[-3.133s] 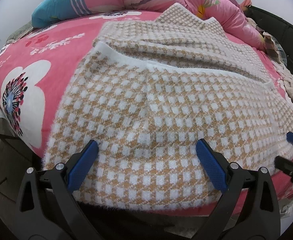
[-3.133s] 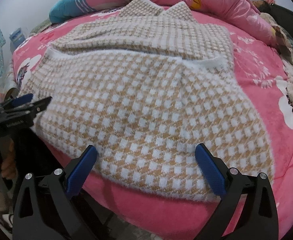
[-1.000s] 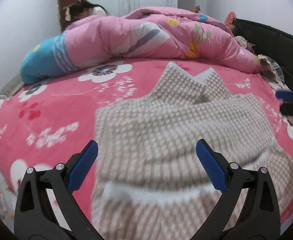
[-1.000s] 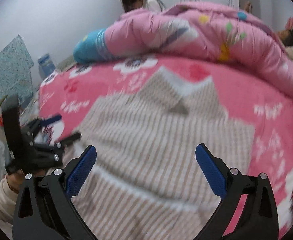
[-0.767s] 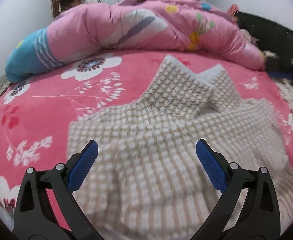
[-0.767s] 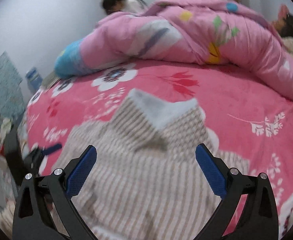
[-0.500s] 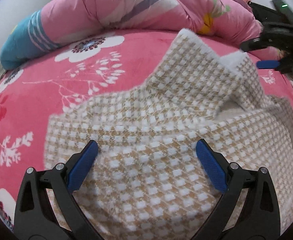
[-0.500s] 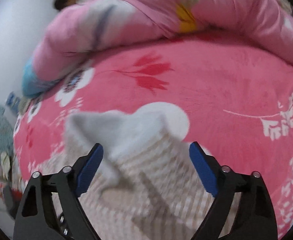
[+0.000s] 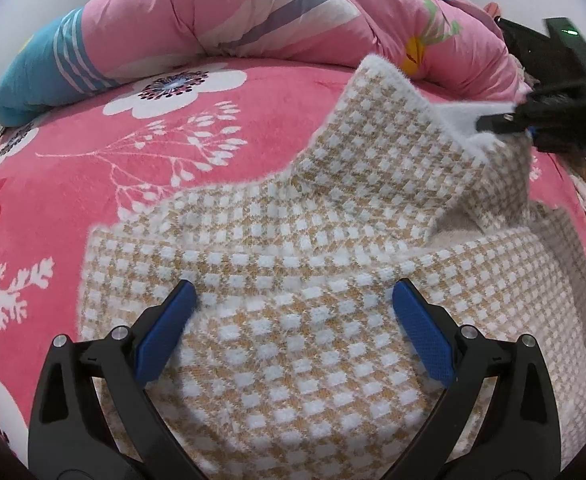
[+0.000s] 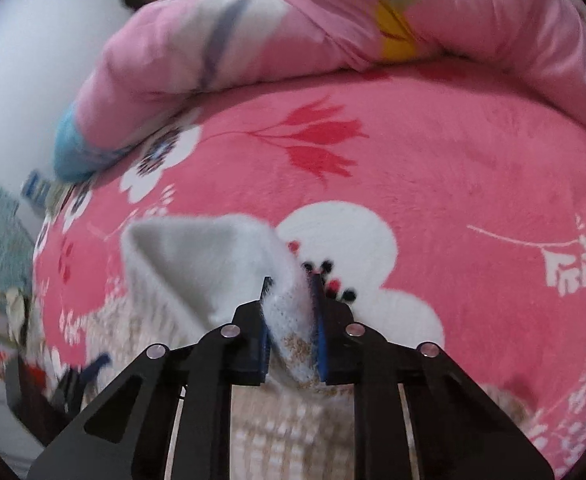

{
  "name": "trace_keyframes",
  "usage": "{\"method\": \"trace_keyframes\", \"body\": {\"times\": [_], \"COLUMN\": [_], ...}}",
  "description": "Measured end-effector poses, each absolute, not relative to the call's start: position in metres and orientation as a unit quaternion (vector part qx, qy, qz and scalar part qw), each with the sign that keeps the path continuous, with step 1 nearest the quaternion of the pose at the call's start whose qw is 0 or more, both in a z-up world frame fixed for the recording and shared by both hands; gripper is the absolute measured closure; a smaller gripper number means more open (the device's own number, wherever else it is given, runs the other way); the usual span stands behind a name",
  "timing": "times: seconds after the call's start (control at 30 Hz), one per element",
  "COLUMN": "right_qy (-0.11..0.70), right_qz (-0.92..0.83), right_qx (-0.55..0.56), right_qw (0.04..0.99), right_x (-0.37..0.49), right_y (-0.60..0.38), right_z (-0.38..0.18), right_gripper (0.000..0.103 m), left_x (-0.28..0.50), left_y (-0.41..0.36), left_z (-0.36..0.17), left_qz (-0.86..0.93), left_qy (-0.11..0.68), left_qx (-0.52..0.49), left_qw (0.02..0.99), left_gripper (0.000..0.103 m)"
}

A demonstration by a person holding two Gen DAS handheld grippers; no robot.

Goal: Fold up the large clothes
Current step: 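Fold the grasped side edge across the coat body with the right tool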

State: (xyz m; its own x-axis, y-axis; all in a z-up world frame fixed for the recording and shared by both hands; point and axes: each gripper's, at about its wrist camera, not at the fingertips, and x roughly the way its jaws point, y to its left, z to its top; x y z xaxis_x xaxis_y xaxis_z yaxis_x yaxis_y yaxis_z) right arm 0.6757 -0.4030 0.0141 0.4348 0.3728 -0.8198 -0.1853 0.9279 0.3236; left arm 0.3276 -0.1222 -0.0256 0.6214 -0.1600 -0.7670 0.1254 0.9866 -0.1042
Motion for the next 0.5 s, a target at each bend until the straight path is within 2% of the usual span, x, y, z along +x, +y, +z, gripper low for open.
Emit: {"method": "trace_keyframes", "body": {"times": [0.3,0.37,0.5], "right_qy": [0.466,0.455,0.446], "right_qz": [0.234,0.24,0.238], "right_qx": [-0.043,-0.104,-0.199], "right_qw": [0.852,0.851,0.84], "right_x": [0.597,0.575,0.542], "right_y": [-0.377,-0.367,-0.355], "right_z": [0.033,0.026,0.002], "right_gripper": [0.086,0.086,0.086], "left_x": [0.252,0.231,0.239], "left_y": [-0.092,-0.084,-0.085], "left_z": [0.002,0.015,0.038], "left_qz": [-0.068,-0.063,-0.062], "left_qy": [0.405,0.385,0.358], "left_qx": [-0.071,-0.087,-0.113], "left_qw": [0.909,0.917,0.925], "left_gripper": [0.007,0.007,0.007]}}
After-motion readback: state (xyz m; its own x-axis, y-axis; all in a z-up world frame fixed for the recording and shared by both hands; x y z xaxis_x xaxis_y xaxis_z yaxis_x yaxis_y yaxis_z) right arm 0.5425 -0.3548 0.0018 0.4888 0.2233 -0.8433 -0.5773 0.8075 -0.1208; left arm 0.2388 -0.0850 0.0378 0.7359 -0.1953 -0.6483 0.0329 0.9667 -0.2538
